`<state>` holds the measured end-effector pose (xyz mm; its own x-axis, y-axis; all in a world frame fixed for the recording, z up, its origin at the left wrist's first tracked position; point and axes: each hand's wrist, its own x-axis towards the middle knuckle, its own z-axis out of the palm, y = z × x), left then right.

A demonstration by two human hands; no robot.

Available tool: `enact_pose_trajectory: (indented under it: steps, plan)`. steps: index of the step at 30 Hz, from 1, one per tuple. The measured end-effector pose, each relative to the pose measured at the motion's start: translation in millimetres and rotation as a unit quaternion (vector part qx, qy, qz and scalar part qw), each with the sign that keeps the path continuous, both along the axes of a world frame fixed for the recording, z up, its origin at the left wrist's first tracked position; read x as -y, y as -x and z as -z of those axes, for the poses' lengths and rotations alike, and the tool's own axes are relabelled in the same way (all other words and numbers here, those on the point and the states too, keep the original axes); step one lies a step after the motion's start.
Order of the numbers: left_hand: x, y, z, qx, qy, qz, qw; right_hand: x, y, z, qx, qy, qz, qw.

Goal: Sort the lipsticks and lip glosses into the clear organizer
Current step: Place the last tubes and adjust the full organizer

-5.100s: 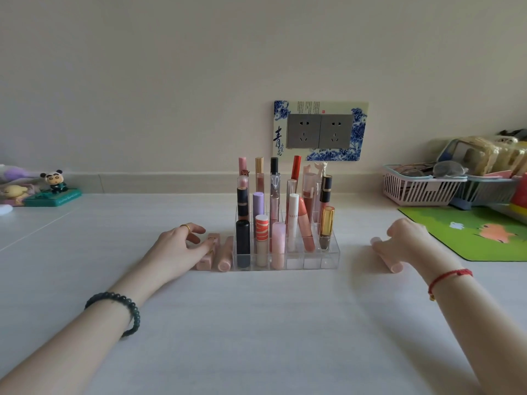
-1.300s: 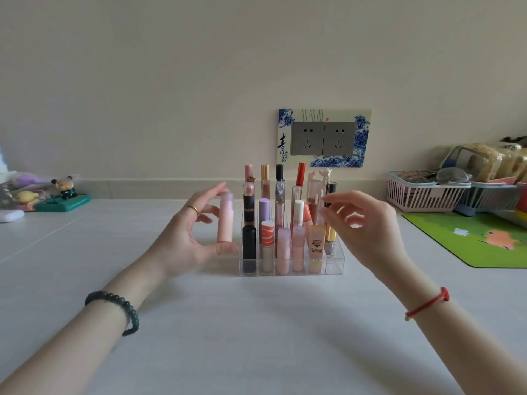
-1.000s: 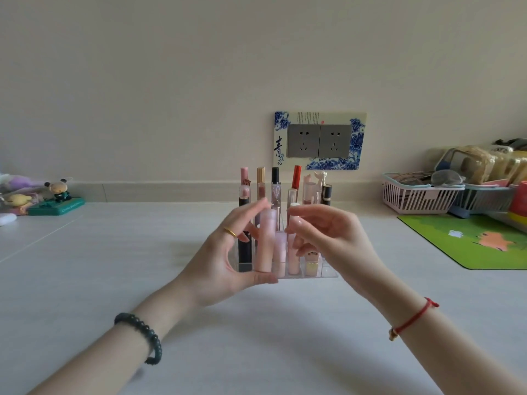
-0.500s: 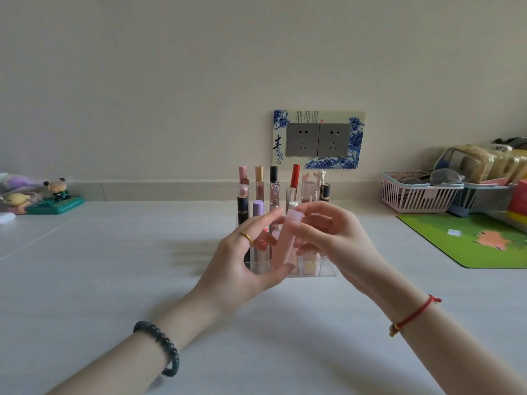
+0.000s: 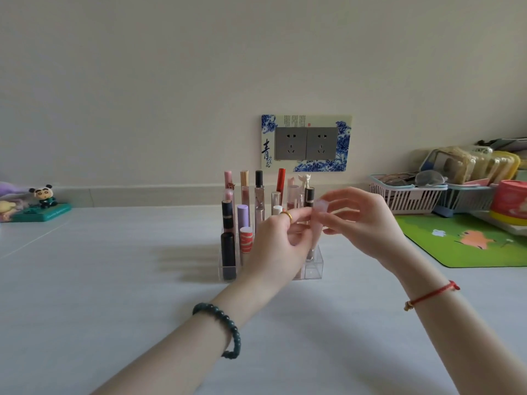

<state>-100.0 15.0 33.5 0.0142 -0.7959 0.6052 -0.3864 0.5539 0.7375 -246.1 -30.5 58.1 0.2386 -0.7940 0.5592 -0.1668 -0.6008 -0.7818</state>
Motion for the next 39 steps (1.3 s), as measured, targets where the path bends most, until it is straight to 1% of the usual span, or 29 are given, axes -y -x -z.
enact_pose_trajectory:
  steps: [5, 11, 18, 22, 24, 26, 28, 31, 33, 35, 39]
  plan:
    - [1.7, 7.9, 9.0, 0.014, -0.028, 0.004, 0.999, 8.6, 4.1, 8.4, -0.058, 0.000, 0.050, 0.997]
    - [-0.8, 7.1, 17.1, 0.041, -0.053, -0.011, 0.998, 13.1, -2.5, 19.1, -0.100, 0.006, 0.073, 0.992]
    - [-5.2, 9.5, 22.1, 0.084, -0.044, -0.026, 0.995, 17.2, -4.8, 29.1, -0.162, -0.012, 0.104, 0.981]
    - [-4.9, 5.1, 20.3, 0.070, -0.047, -0.025, 0.996, 16.2, -7.7, 31.6, -0.174, -0.013, 0.104, 0.979]
    - [-5.2, 0.0, 16.9, 0.074, -0.023, -0.037, 0.996, 14.8, -7.6, 31.0, -0.173, -0.011, 0.104, 0.979]
    - [-4.7, -7.0, 12.6, 0.113, 0.034, -0.073, 0.990, 13.9, -6.8, 29.8, -0.182, -0.012, 0.106, 0.977]
    - [-2.2, -15.6, 7.8, 0.187, 0.076, -0.126, 0.971, 13.2, -5.0, 27.9, -0.192, -0.018, 0.104, 0.976]
    - [5.8, -25.8, 4.0, 0.332, 0.084, -0.182, 0.922, 14.0, 0.3, 22.7, -0.177, -0.030, 0.100, 0.979]
    - [10.4, -28.7, 4.3, 0.391, 0.070, -0.193, 0.897, 15.1, 3.2, 21.1, -0.180, -0.035, 0.102, 0.978]
    - [14.2, -29.0, 4.8, 0.414, 0.062, -0.194, 0.887, 16.3, 3.8, 22.3, -0.195, -0.045, 0.104, 0.974]
    - [19.7, -26.9, 4.8, 0.422, 0.063, -0.202, 0.882, 18.4, 2.4, 27.1, -0.212, -0.060, 0.104, 0.970]
